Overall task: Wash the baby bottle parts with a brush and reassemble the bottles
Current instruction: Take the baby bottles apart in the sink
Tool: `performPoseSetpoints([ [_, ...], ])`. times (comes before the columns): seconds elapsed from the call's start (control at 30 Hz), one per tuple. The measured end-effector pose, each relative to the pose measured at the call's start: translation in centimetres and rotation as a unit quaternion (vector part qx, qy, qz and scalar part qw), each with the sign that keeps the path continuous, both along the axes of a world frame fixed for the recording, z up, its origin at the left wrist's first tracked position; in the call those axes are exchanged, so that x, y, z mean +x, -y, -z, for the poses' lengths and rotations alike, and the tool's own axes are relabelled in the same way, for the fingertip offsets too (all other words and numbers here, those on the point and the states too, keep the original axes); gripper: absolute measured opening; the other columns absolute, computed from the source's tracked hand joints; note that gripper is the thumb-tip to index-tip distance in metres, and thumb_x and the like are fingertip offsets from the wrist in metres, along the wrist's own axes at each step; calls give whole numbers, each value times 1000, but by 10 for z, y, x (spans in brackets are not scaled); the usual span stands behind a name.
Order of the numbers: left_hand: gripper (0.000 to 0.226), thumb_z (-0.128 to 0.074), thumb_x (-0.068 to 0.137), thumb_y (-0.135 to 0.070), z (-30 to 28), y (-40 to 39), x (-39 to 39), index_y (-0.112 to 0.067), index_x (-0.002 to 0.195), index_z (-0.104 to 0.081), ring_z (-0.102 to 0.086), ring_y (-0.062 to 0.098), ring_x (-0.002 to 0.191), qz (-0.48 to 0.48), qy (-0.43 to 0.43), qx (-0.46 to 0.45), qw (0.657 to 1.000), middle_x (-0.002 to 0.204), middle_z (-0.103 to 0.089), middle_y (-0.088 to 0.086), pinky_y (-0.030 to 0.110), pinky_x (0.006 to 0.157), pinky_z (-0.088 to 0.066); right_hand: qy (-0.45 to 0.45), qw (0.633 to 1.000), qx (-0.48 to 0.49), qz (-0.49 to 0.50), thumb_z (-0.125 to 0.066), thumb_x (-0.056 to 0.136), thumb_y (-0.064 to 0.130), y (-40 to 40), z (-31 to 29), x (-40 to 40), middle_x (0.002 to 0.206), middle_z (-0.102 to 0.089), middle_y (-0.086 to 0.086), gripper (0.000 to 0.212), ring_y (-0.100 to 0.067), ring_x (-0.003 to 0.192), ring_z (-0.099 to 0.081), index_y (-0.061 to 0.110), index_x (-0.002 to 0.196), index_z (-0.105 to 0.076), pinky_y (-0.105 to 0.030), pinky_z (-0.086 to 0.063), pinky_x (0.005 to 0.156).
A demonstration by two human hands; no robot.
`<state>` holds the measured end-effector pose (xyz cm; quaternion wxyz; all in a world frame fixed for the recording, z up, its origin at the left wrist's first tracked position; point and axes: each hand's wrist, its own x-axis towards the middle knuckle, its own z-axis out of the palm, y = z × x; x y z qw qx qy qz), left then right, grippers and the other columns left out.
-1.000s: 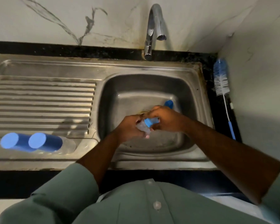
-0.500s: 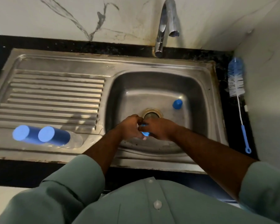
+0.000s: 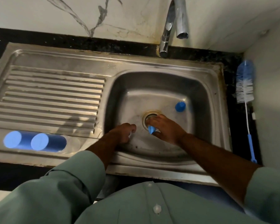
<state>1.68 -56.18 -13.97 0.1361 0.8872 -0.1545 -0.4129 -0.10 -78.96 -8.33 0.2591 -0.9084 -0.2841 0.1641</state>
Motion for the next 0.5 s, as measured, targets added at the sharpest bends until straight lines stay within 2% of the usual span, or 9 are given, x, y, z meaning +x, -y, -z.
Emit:
performPoseSetpoints([
  [0.1, 61, -64, 85, -12, -3, 5, 0, -22, 142, -42, -47, 32, 124, 5, 4, 18, 1000, 138, -45, 11, 38, 105, -40, -56, 989, 44, 130, -73, 81, 13, -4, 14, -17, 125, -60, -6, 39, -22, 113, -57, 9, 117, -59, -12, -33, 91],
  [0.2, 90, -76, 80, -22, -20, 14, 2, -26, 154, -24, -25, 33, 143, 22, -1, 39, 999, 157, -25, 11, 42, 116, -26, -73, 977, 81, 185, -74, 82, 20, -9, 14, -27, 127, -59, 0, 45, -14, 113, -57, 17, 122, -55, -13, -38, 93],
  [0.27, 99, -80, 76, -26, -37, 18, 2, -28, 155, -20, -15, 33, 148, -35, 41, -9, 999, 161, -18, 10, 41, 118, -22, -85, 965, 123, 216, -76, 80, 21, -11, 8, -30, 124, -59, 4, 50, -10, 110, -57, 22, 124, -52, -19, -45, 95],
  [0.3, 96, -81, 74, -21, -46, 20, 1, -27, 153, -26, -22, 31, 147, -94, 61, -84, 990, 158, -26, 9, 37, 115, -28, -87, 960, 144, 224, -77, 78, 19, -11, 2, -31, 122, -60, 5, 51, -8, 108, -58, 23, 122, -52, -20, -46, 94],
  [0.33, 90, -81, 74, -14, -59, 20, -2, -27, 150, -34, -33, 27, 141, -177, 56, -185, 965, 150, -39, 4, 34, 108, -37, -85, 955, 166, 229, -79, 76, 17, -11, -6, -33, 120, -59, 6, 52, -6, 106, -57, 24, 119, -52, -19, -46, 92],
  [0.4, 74, -79, 78, -9, -90, 26, -14, -31, 141, -46, -55, 16, 121, -321, -51, -349, 879, 129, -57, -7, 30, 89, -52, -50, 954, 199, 220, -82, 71, 12, -10, -23, -37, 118, -57, 5, 53, -6, 105, -55, 26, 113, -51, -13, -43, 89],
  [0.43, 66, -78, 80, -13, -103, 30, -22, -32, 137, -51, -62, 15, 111, -352, -104, -386, 846, 120, -64, -7, 30, 81, -55, -29, 954, 211, 211, -82, 70, 11, -10, -30, -39, 117, -57, 4, 53, -8, 105, -56, 25, 111, -52, -14, -44, 88],
  [0.5, 52, -79, 80, -17, -114, 39, -33, -25, 129, -61, -70, 18, 94, -357, -118, -417, 827, 107, -73, 1, 29, 69, -56, -13, 949, 233, 213, -82, 71, 11, -13, -41, -42, 112, -59, 7, 48, -11, 103, -58, 22, 109, -55, -21, -48, 87],
])
